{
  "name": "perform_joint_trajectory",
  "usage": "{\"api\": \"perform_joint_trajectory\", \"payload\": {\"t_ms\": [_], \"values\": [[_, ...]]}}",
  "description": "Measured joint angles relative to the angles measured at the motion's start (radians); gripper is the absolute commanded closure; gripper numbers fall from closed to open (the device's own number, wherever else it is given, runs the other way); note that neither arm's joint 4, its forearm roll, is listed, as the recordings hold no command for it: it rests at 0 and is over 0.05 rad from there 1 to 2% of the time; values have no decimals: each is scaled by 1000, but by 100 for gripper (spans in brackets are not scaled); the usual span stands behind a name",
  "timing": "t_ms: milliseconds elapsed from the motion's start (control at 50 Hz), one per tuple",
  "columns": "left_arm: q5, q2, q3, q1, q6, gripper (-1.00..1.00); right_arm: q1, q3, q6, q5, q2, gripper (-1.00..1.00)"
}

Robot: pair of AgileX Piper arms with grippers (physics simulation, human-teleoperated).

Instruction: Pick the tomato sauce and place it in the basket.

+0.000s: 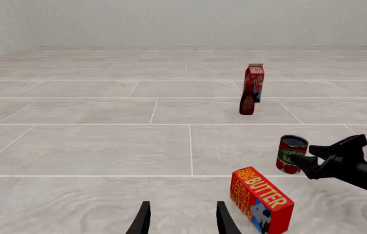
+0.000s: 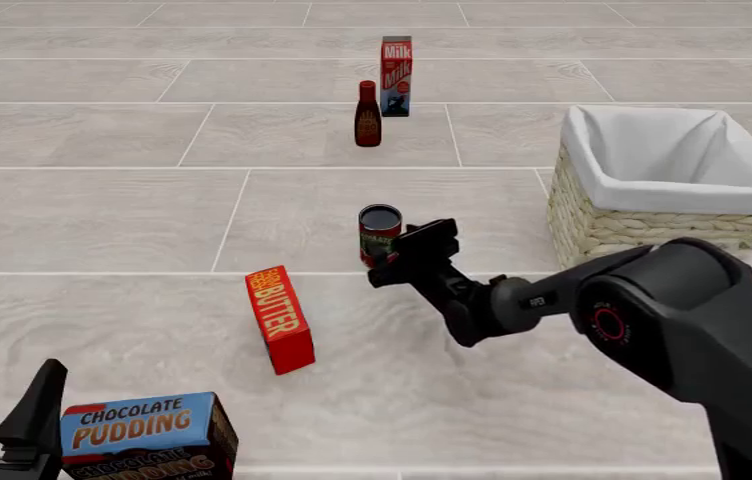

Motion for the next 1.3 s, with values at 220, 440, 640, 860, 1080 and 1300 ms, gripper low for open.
{"api": "perform_joint_trajectory", "payload": {"t_ms": [220, 440, 640, 860, 1080, 1300], "values": [[0, 0, 0, 0, 0, -100, -4, -20, 4, 12, 14, -100], [0, 0, 0, 0, 0, -100, -7, -33, 9, 21, 19, -100], [0, 0, 0, 0, 0, -100, -3, -44, 11, 31, 25, -100], [0, 0, 0, 0, 0, -100, 1, -60, 12, 43, 34, -100], [0, 0, 0, 0, 0, -100, 1, -76, 17, 53, 43, -100], [0, 0, 0, 0, 0, -100, 3, -92, 19, 60, 52, -100]]}}
